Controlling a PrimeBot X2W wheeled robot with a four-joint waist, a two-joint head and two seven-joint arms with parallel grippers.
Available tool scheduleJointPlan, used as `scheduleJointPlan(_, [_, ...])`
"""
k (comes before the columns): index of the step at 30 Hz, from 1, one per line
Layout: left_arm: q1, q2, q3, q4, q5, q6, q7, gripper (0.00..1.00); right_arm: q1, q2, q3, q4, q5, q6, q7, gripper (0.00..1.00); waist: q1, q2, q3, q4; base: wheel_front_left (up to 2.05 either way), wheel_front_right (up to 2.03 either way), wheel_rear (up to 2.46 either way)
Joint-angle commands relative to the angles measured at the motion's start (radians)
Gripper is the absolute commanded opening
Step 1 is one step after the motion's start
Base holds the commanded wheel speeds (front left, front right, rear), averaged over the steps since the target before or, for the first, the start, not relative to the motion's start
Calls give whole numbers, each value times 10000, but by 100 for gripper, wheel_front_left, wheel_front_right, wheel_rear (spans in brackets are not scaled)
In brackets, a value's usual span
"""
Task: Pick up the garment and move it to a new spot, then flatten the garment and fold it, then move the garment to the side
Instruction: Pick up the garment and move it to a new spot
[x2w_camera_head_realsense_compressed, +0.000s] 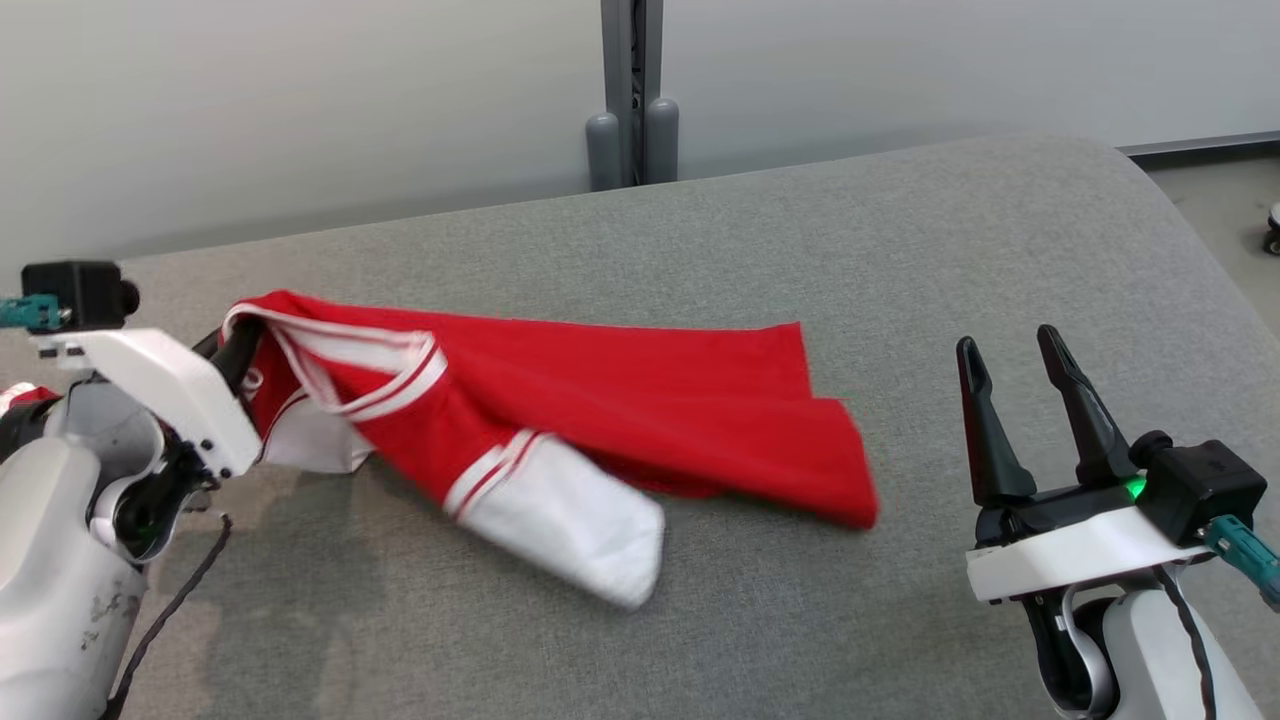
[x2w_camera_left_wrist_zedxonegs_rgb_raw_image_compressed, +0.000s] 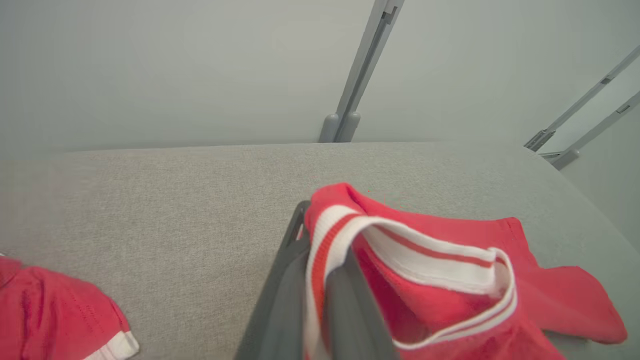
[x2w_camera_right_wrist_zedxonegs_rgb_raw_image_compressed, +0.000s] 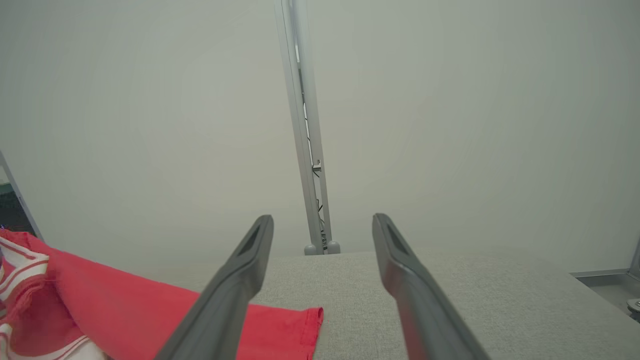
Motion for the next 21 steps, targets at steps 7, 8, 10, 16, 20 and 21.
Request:
scheduleJointPlan(7, [156, -128, -385, 1280, 117, -57, -596, 0, -66, -124, 139, 127, 23, 23, -34, 100, 0, 0, -125, 97, 0, 0, 0])
scheduleJointPlan(8, [132, -162, -446, 1392, 97, -53, -647, 15, -70, -132, 155, 136, 30, 23, -34, 100, 0, 0, -141, 100, 0, 0, 0])
scheduleJointPlan(10, [99, -224, -570, 1518, -22, -54, -636, 100, -68, -148, 168, 151, 41, 23, -34, 100, 0, 0, -171, 105, 0, 0, 0])
scheduleJointPlan(16, [96, 165, -989, 1348, -217, -60, -770, 100, 0, -180, 170, 158, 58, 23, -34, 100, 0, 0, -241, 127, 0, 0, 0])
scheduleJointPlan(20, [118, 543, -1071, 1111, -182, -61, -1010, 100, 39, -221, 100, 138, 76, 23, -32, 100, 0, 0, -276, 165, 0, 0, 0])
scheduleJointPlan(21, [129, 666, -1096, 1047, -122, -62, -1105, 100, 59, -234, 65, 124, 72, 23, -34, 100, 0, 0, -291, 195, 0, 0, 0])
